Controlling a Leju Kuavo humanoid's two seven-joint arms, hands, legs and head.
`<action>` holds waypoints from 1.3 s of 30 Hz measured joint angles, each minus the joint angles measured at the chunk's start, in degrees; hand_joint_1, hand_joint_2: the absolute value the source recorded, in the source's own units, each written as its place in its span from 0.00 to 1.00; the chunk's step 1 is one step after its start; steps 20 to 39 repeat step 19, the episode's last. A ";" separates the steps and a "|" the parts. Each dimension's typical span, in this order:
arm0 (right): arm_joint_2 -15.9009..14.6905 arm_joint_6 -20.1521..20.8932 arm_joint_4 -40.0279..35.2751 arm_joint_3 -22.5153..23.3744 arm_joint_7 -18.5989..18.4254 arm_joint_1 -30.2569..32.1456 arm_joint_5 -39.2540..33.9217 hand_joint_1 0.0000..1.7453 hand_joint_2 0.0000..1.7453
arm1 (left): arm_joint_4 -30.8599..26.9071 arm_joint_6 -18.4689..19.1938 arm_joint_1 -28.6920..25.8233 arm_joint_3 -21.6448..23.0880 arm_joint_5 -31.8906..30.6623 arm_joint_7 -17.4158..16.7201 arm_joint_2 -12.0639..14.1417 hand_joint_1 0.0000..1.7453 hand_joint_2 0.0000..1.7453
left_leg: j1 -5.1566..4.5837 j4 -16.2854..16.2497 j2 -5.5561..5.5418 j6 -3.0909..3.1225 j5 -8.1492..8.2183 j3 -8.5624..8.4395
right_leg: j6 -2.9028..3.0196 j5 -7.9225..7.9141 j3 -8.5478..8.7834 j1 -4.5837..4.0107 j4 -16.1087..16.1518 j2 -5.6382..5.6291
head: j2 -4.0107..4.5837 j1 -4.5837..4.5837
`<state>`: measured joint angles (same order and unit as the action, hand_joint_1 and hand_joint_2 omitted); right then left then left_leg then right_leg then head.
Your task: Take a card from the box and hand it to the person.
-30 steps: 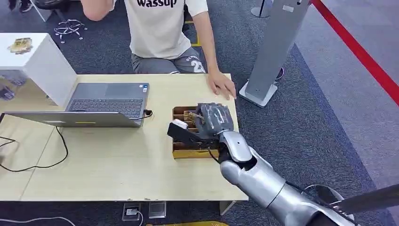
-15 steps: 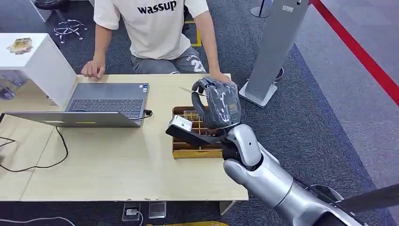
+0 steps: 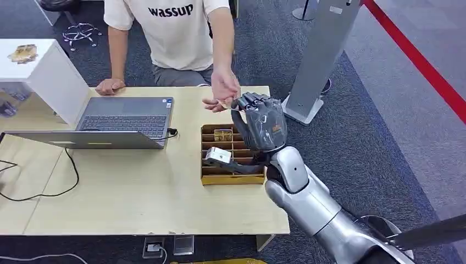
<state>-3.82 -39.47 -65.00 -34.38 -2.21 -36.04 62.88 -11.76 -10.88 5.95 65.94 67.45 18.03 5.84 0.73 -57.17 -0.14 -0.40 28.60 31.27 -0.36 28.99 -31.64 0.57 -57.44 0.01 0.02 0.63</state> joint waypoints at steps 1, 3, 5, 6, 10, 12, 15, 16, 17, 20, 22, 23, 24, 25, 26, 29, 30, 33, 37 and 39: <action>0.35 0.00 0.61 0.39 -0.11 0.06 0.37 0.89 1.00 | 0.00 0.02 0.01 0.00 0.00 0.00 -0.02 0.00 0.00 | 0.00 0.00 0.00 0.00 0.00 0.00 | 0.00 0.00 0.00 0.00 0.00 0.00 | 0.00 -0.04; 0.76 -0.09 2.27 1.03 -1.86 0.02 2.03 0.89 1.00 | 0.00 0.09 -0.01 0.00 0.00 -0.02 -0.02 0.00 0.00 | 0.00 0.00 -0.01 0.00 0.00 0.00 | 0.00 0.00 0.01 0.00 0.00 0.01 | 0.00 0.04; 1.09 -0.11 3.63 1.00 -3.13 0.02 2.19 0.89 1.00 | 0.00 0.20 0.05 0.00 0.04 -0.02 0.00 0.00 0.00 | 0.00 0.00 0.00 0.00 0.00 0.00 | 0.00 0.00 0.01 0.00 0.00 0.00 | 0.00 0.00; 1.18 -0.11 4.24 1.00 -3.52 -0.04 2.18 0.89 1.00 | 0.00 0.35 0.05 0.00 0.11 -0.11 -0.02 0.00 0.00 | 0.00 0.00 -0.01 0.00 0.00 0.00 | 0.00 0.00 0.01 0.00 0.00 0.01 | 0.00 0.00; 1.59 -0.11 6.36 0.98 -4.81 -0.28 1.79 0.00 1.00 | 0.00 0.57 0.03 0.02 0.06 -0.64 -0.02 0.00 0.00 | 0.00 0.00 -0.01 0.00 -0.01 0.01 | 0.00 0.00 0.01 0.00 0.00 0.02 | -0.02 0.04; 1.66 -0.13 7.06 0.89 -4.92 -0.35 1.20 0.00 1.00 | 0.00 0.61 0.04 0.07 -0.18 -0.90 0.00 0.00 0.00 | 0.00 0.00 -0.01 0.00 0.00 0.00 | 0.00 0.00 0.01 0.00 0.00 0.01 | 0.00 -0.04; 1.90 0.64 7.65 0.92 -0.32 -0.33 -9.05 0.00 1.00 | 0.00 0.59 0.03 0.07 0.63 -0.41 0.00 0.00 0.00 | 0.00 0.00 -0.01 0.00 0.00 0.01 | 0.00 0.00 0.00 0.00 0.00 0.01 | -0.02 0.00; 2.25 1.27 7.80 0.94 1.95 -0.31 -15.61 0.00 1.00 | 0.00 0.52 0.04 0.07 0.90 -0.35 0.00 0.00 0.00 | 0.00 0.00 0.00 0.00 0.00 0.01 | 0.00 0.00 -0.01 0.00 0.00 0.01 | 0.00 0.02; 2.56 1.62 7.98 0.96 3.06 -0.31 -19.56 0.00 1.00 | 0.00 0.44 0.06 0.07 0.96 -0.33 0.00 0.00 0.00 | 0.00 0.00 0.00 0.00 0.00 0.01 | 0.00 0.00 -0.01 0.00 0.00 0.00 | 0.00 -0.02; 2.78 2.82 8.28 0.98 4.73 -0.32 -23.42 0.00 1.00 | 0.00 0.42 0.04 0.07 1.14 -0.33 0.00 0.00 0.00 | 0.00 0.00 0.00 0.00 0.00 0.01 | 0.00 0.00 -0.01 0.00 0.00 0.00 | 0.00 -0.02; 2.78 2.82 8.28 0.98 4.73 -0.32 -23.42 0.00 1.00 | 0.00 0.42 0.04 0.07 1.14 -0.33 0.00 0.00 0.00 | 0.00 0.00 0.00 0.00 0.00 0.01 | 0.00 0.00 -0.01 0.00 0.00 0.00 | 0.00 -0.02; 2.78 2.82 8.28 0.98 4.73 -0.32 -23.42 0.00 1.00 | 0.00 0.42 0.04 0.07 1.14 -0.33 0.00 0.00 0.00 | 0.00 0.00 0.00 0.00 0.00 0.01 | 0.00 0.00 -0.01 0.00 0.00 0.00 | 0.00 -0.02; 2.78 2.82 8.28 0.98 4.73 -0.32 -23.42 0.00 1.00 | 0.00 0.42 0.04 0.07 1.14 -0.33 0.00 0.00 0.00 | 0.00 0.00 0.00 0.00 0.00 0.01 | 0.00 0.00 -0.01 0.00 0.00 0.00 | 0.00 -0.02; 2.78 2.82 8.28 0.98 4.73 -0.32 -23.42 0.00 1.00 | 0.00 0.42 0.04 0.07 1.14 -0.33 0.00 0.00 0.00 | 0.00 0.00 0.00 0.00 0.00 0.01 | 0.00 0.00 -0.01 0.00 0.00 0.00 | 0.00 -0.02; 2.78 2.82 8.28 0.98 4.73 -0.32 -23.42 0.00 1.00 | 0.00 0.42 0.04 0.07 1.14 -0.33 0.00 0.00 0.00 | 0.00 0.00 0.00 0.00 0.00 0.01 | 0.00 0.00 -0.01 0.00 0.00 0.00 | 0.00 -0.02; 2.78 2.82 8.28 0.98 4.73 -0.32 -23.42 0.00 1.00 | 0.00 0.42 0.04 0.07 1.14 -0.33 0.00 0.00 0.00 | 0.00 0.00 0.00 0.00 0.00 0.01 | 0.00 0.00 -0.01 0.00 0.00 0.00 | 0.00 -0.02; 2.78 2.82 8.28 0.98 4.73 -0.32 -23.42 0.00 1.00 | 0.00 0.42 0.04 0.07 1.14 -0.33 0.00 0.00 0.00 | 0.00 0.00 0.00 0.00 0.00 0.01 | 0.00 0.00 -0.01 0.00 0.00 0.00 | 0.00 -0.02; 2.78 2.82 8.28 0.98 4.73 -0.32 -23.42 0.00 1.00 | 0.00 0.42 0.04 0.07 1.14 -0.33 0.00 0.00 0.00 | 0.00 0.00 0.00 0.00 0.00 0.01 | 0.00 0.00 -0.01 0.00 0.00 0.00 | 0.00 -0.02; 2.78 2.82 8.28 0.98 4.73 -0.32 -23.42 0.00 1.00 | 0.00 0.42 0.04 0.07 1.14 -0.33 0.00 0.00 0.00 | 0.00 0.00 0.00 0.00 0.00 0.01 | 0.00 0.00 -0.01 0.00 0.00 0.00 | 0.00 -0.02; 2.78 2.82 8.28 0.98 4.73 -0.32 -23.42 0.00 1.00 | 0.00 0.42 0.04 0.07 1.14 -0.33 0.00 0.00 0.00 | 0.00 0.00 0.00 0.00 0.00 0.01 | 0.00 0.00 -0.01 0.00 0.00 0.00 | 0.00 -0.02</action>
